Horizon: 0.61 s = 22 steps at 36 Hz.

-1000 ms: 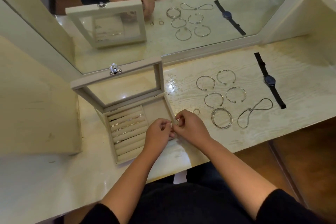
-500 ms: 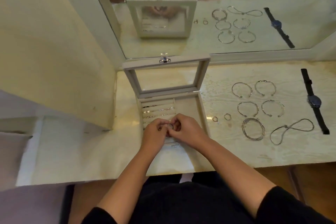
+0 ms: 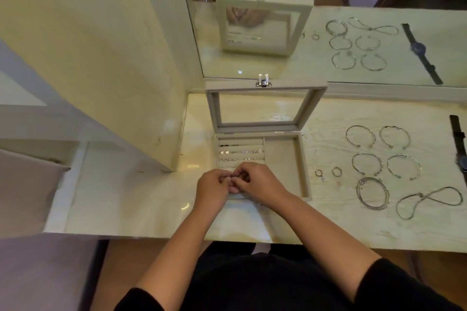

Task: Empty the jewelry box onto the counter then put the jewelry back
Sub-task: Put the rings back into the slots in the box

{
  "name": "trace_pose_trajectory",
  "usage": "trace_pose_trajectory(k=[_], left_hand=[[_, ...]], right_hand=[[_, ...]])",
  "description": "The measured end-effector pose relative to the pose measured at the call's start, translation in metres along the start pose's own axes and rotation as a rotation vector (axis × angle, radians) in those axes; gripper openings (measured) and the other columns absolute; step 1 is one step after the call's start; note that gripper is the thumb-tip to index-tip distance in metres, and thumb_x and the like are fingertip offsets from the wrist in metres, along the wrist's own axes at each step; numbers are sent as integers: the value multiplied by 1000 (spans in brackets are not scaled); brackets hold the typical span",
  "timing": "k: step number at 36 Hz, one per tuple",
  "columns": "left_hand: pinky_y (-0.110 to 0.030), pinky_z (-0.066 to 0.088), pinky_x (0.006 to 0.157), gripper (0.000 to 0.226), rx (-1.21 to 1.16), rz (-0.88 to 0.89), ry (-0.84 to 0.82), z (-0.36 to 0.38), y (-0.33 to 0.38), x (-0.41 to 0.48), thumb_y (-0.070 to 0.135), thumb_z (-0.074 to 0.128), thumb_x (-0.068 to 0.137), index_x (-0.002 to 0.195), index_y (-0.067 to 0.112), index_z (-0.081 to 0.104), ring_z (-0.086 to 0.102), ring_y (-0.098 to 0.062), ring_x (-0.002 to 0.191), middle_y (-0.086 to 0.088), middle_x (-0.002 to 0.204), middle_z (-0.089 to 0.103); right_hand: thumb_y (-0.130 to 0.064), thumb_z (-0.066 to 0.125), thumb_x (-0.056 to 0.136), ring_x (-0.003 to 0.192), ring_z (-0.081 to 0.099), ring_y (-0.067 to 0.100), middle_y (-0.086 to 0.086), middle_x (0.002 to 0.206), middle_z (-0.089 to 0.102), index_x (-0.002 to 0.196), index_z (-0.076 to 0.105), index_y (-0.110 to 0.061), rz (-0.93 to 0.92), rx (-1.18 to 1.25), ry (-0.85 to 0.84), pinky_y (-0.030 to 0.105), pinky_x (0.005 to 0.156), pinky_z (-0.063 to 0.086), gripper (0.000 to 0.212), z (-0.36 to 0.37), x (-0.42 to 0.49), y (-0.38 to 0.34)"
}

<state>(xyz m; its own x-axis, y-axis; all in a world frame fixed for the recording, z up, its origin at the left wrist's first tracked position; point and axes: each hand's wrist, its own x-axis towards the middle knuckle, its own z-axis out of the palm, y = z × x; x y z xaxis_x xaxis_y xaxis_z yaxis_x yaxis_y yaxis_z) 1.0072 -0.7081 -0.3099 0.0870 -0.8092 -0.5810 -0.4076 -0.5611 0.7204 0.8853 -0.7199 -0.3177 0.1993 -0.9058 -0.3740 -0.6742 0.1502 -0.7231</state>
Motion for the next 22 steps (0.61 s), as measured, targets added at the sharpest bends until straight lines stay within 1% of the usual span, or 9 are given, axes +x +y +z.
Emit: trace_pose_trajectory(k=[3, 6, 8, 9, 11, 13, 15, 18, 22], left_hand=[[-35, 54, 80, 22, 42, -5, 2, 0, 0, 4, 2, 47, 91, 104, 2, 64, 69, -27, 87, -17, 96, 70], [-41, 53, 84, 22, 84, 16, -1, 1, 0, 7, 2, 48, 90, 104, 0, 64, 67, -30, 91, -19, 98, 69], [-39, 54, 81, 20, 95, 26, 4, 2, 0, 8, 2, 48, 90, 101, 0, 64, 68, -30, 87, -20, 95, 69], [-35, 54, 76, 19, 96, 29, 5, 2, 0, 9, 2, 48, 90, 100, 0, 64, 69, -29, 84, -20, 94, 70], [-24, 51, 62, 16, 99, 35, 4, 2, -1, 10, 2, 47, 91, 96, 3, 63, 68, -22, 71, -16, 88, 70], [-14, 44, 50, 14, 96, 36, 5, 2, -2, 11, 2, 47, 91, 91, 8, 60, 65, -11, 58, -6, 76, 68], [-15, 42, 48, 14, 86, 40, 4, 2, -2, 12, 3, 48, 91, 86, 10, 58, 63, -7, 55, 2, 66, 63], [-19, 41, 49, 15, 85, 59, 2, 2, -1, 13, 3, 48, 91, 82, 11, 57, 63, -9, 56, 2, 64, 62], [-11, 39, 41, 19, 85, 65, 6, 2, -1, 14, 5, 47, 92, 77, 15, 55, 61, -4, 50, 2, 64, 62]], right_hand=[[-16, 61, 84, 78, 56, 14, 10, 92, 69, 95, 66, -7, 10, -8, 2, 24, 72, 42, 14, -1, 1, -1], [-14, 60, 85, 77, 57, 17, 11, 92, 69, 93, 66, -6, 21, -15, 12, 25, 71, 42, 13, -1, 2, -2], [-14, 59, 85, 83, 61, 22, 11, 91, 69, 93, 65, -6, 34, -19, 18, 26, 71, 42, 12, -1, 2, -2], [-14, 59, 85, 85, 62, 22, 11, 91, 69, 92, 65, -6, 41, -19, 20, 26, 72, 43, 12, -1, 3, -2], [-14, 59, 85, 86, 62, 22, 11, 91, 69, 93, 65, -6, 50, -19, 24, 26, 71, 42, 12, -1, 3, -2], [-14, 59, 86, 86, 61, 22, 11, 92, 69, 93, 65, -6, 63, -20, 25, 26, 70, 41, 13, -1, 3, -2], [-15, 58, 86, 87, 61, 22, 11, 92, 69, 94, 64, -6, 74, -24, 30, 25, 69, 40, 13, -1, 4, -2], [-15, 59, 86, 86, 61, 22, 10, 91, 69, 93, 64, -7, 84, -13, 51, 22, 65, 37, 12, -1, 5, -1], [-15, 60, 85, 78, 58, 18, 9, 89, 68, 91, 63, -7, 97, 13, 76, 18, 60, 34, 10, 0, 5, 0]])
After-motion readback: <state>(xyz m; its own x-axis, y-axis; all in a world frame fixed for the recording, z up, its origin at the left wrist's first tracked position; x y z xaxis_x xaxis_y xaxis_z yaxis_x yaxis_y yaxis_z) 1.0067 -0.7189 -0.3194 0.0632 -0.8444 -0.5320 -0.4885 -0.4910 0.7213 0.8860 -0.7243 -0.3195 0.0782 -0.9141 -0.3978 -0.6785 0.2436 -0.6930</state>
